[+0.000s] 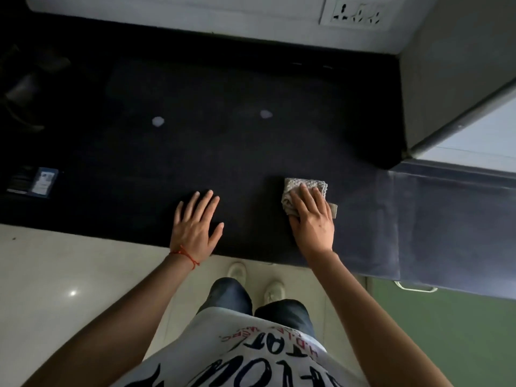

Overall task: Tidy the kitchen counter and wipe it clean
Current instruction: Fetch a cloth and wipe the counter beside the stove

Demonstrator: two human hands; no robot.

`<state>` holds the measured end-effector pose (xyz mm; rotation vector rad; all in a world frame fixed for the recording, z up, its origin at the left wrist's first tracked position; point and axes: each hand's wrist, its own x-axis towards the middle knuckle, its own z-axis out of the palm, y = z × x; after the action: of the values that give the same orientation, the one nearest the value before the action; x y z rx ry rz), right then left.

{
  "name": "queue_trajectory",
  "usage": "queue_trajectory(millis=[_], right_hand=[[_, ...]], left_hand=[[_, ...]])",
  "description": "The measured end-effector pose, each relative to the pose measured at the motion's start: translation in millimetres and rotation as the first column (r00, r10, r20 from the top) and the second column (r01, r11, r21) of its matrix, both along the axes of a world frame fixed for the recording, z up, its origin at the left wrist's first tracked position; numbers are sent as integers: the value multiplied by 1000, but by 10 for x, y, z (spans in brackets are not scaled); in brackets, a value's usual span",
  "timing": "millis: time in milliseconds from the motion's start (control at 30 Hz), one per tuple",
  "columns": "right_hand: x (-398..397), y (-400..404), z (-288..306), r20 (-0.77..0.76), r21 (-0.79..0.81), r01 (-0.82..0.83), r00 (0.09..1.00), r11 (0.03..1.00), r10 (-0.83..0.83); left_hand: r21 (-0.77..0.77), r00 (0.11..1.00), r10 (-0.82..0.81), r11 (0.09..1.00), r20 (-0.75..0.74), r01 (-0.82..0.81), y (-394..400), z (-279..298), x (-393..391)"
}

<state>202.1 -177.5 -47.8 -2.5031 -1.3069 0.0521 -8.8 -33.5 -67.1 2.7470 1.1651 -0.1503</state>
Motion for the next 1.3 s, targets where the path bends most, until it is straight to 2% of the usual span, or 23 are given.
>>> queue_trajectory(millis=[100, 267, 433, 567, 667, 800, 867, 933, 1067, 1300], right_hand=[[-149, -241, -40, 59, 44, -93, 994, 995, 90], [-22, -260, -54, -54, 1, -144, 988, 990, 144], [97, 280, 20, -169, 11, 37, 985, 999, -34], [-219, -108, 3, -67, 1, -174, 983, 985, 173], [-76, -94, 56, -78, -58, -259, 964, 964, 254], [317, 555, 187, -200, -115, -116, 975, 987, 92], [379, 797, 249, -200, -132, -51, 980, 990, 24], [333, 834, 253, -195, -115, -54, 980, 992, 30], [72, 568, 98, -96, -47, -213, 973, 976, 208], [190, 986, 51, -110, -35, -205, 974, 978, 201]], left_hand=[[-1, 1000, -2, 1000, 0, 2, 6, -3, -9], [6, 1000, 1, 1000, -6, -1, 6, -6, 1], [2, 1000, 2, 1000, -20, -2, 18, 6, -4], [-7, 1000, 5, 1000, -6, -5, 22, 18, 0], [-14, 1000, 0, 1000, -6, 0, 26, 16, -6], [-34, 1000, 0, 999, -15, -1, 47, 16, 0], [-34, 999, 31, 999, 7, -31, 97, 33, -5], [-30, 997, 70, 997, 35, -69, 218, 77, -6], [-36, 994, 102, 994, 27, -101, 506, 120, 27], [-24, 995, 99, 995, -33, -100, 606, 21, 94]])
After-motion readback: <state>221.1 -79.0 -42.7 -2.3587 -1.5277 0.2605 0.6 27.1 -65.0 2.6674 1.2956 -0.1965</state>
